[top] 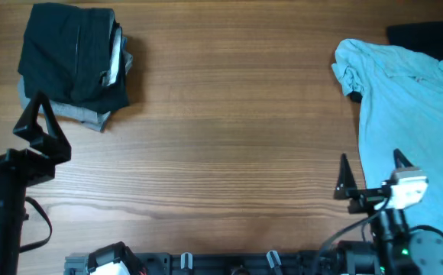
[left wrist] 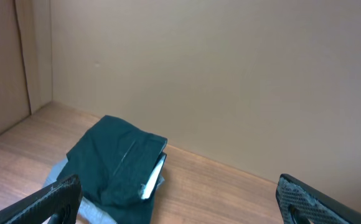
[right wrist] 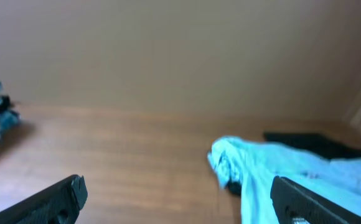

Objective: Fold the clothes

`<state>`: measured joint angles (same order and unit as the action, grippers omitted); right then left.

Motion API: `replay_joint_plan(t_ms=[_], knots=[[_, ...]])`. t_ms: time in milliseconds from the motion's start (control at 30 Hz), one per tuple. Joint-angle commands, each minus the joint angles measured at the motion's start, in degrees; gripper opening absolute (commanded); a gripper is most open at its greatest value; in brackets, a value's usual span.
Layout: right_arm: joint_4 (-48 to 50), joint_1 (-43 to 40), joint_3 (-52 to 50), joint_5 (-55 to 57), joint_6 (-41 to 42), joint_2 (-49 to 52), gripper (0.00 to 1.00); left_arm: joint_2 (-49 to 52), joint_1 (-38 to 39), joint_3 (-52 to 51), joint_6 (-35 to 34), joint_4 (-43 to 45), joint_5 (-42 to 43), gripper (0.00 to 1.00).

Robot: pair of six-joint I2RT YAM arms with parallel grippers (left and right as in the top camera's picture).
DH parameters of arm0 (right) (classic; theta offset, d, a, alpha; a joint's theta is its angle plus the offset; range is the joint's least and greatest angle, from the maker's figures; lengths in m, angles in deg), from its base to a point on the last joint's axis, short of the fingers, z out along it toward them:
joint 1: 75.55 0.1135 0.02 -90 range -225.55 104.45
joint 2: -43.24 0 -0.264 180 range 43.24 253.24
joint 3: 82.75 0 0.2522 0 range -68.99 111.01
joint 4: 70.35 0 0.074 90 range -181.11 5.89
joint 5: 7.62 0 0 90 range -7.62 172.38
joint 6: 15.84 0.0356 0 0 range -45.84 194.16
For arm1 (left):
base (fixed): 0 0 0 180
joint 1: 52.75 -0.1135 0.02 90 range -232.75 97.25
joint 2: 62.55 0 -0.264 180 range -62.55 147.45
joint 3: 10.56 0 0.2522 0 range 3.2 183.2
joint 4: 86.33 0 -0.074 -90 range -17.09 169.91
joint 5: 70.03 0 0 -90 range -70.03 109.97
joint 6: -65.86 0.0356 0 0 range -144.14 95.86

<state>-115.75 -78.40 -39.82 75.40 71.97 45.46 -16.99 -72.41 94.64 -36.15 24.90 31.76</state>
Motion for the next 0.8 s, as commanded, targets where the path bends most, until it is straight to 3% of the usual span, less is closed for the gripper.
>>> replay_joint_plan(t_ms=[0, 167, 300, 767], knots=[[6.0, -0.2, -7.3, 0.3, 1.1, -2.0, 1.0, 0.2, -0.1, 0.0, 1.1, 0.2, -0.7, 1.0], [18.9, -0.2, -22.8, 0.4, 1.1, -2.1, 1.0, 0.2, -0.1, 0.0, 1.1, 0.2, -0.7, 1.0], [31.1, -0.2, -28.2, 0.6, 0.9, -2.1, 1.0, 0.2, -0.1, 0.0, 1.1, 0.2, -0.7, 1.0], [32.2, -0.2, -28.9, 0.6, 0.8, -2.0, 0.99, 0.2, -0.1, 0.0, 1.1, 0.2, -0.7, 1.0]])
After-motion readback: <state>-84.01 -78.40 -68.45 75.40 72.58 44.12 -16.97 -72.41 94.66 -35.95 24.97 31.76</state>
